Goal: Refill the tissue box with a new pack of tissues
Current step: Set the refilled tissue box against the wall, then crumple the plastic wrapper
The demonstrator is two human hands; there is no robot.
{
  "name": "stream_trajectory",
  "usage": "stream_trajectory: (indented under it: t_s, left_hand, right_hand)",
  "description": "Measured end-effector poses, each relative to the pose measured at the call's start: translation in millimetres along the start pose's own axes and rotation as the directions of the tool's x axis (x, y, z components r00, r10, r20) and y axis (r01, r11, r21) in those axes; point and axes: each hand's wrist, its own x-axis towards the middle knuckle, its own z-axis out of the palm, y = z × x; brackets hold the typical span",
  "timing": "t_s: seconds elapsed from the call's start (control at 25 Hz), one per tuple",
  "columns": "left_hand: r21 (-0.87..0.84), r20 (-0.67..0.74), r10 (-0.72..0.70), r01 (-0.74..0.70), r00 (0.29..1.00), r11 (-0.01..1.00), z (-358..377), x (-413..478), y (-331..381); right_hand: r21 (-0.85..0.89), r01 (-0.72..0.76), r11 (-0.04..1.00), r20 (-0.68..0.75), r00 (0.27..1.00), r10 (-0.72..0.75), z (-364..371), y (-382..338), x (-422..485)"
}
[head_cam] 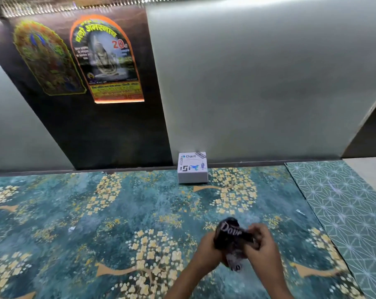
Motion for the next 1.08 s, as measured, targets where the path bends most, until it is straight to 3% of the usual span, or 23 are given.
stream_trajectory:
  t_s: [0.08,0.12,0.2,0.28,0.36,0.44,0.56,0.6,0.68,0.72,0.84,0.92,1.0,1.08]
  left_hand:
    - [-0.265,-0.142,-0.128,0.087,0.982,0.96,8,-16,8]
    - [-0.462,-0.134,-0.217,0.133,0.967,0.877,9,-24,8]
    - [-0.734,0.015,-0.334,0.237,0.942,0.637,6,-47,14]
    - [-0.788,0.17,-0.317,0.322,0.933,0.525,2,-69,19]
    - [-0.783,0.244,-0.269,0.353,0.932,0.513,11,-91,23]
    - [-0.727,0.265,-0.237,0.356,0.934,0.587,28,-116,28]
    - [-0.574,0.453,-0.126,0.397,0.883,0.716,46,-160,22]
    - [-0.48,0.481,-0.073,0.332,0.874,0.812,46,-173,16]
    - [-0.177,0.466,-0.022,0.118,0.885,0.977,50,-193,-6]
    - [-0.086,0.413,0.008,0.03,0.911,0.996,56,-205,-17]
    - [-0.219,0.311,0.137,-0.07,0.94,0.973,75,-247,-21]
    - [-0.204,0.24,0.14,-0.091,0.961,0.975,94,-263,-20]
    - [-0.195,0.16,0.127,-0.095,0.979,0.976,112,-267,-26]
    - [-0.205,0.121,0.092,-0.066,0.988,0.976,132,-265,-36]
  right_hand:
    - [0.009,0.059,0.998,0.017,0.998,-0.059,5,-5,-12]
    - [-0.085,0.143,0.986,0.091,0.987,-0.136,3,-7,-17]
    - [-0.287,0.311,0.906,0.39,0.902,-0.187,-5,-10,-27]
    - [-0.295,0.358,0.886,0.601,0.79,-0.119,-13,-23,-41]
    - [-0.254,0.358,0.898,0.641,0.758,-0.121,-22,-37,-57]
    - [-0.268,0.367,0.891,0.573,0.804,-0.159,-31,-43,-81]
    - [-0.331,0.4,0.855,0.303,0.903,-0.305,-55,-33,-142]
    - [-0.325,0.354,0.877,0.16,0.934,-0.318,-65,-27,-167]
    - [-0.213,0.16,0.964,-0.099,0.978,-0.185,-76,-16,-216]
    - [-0.128,0.095,0.987,-0.155,0.981,-0.115,-77,-13,-237]
    - [0.076,0.002,0.997,-0.188,0.982,0.012,-66,-6,-285]
    - [0.184,-0.042,0.982,-0.28,0.955,0.094,-63,-2,-311]
    - [0.189,-0.055,0.98,-0.3,0.947,0.111,-67,12,-331]
    - [0.132,-0.095,0.987,-0.224,0.967,0.123,-78,27,-345]
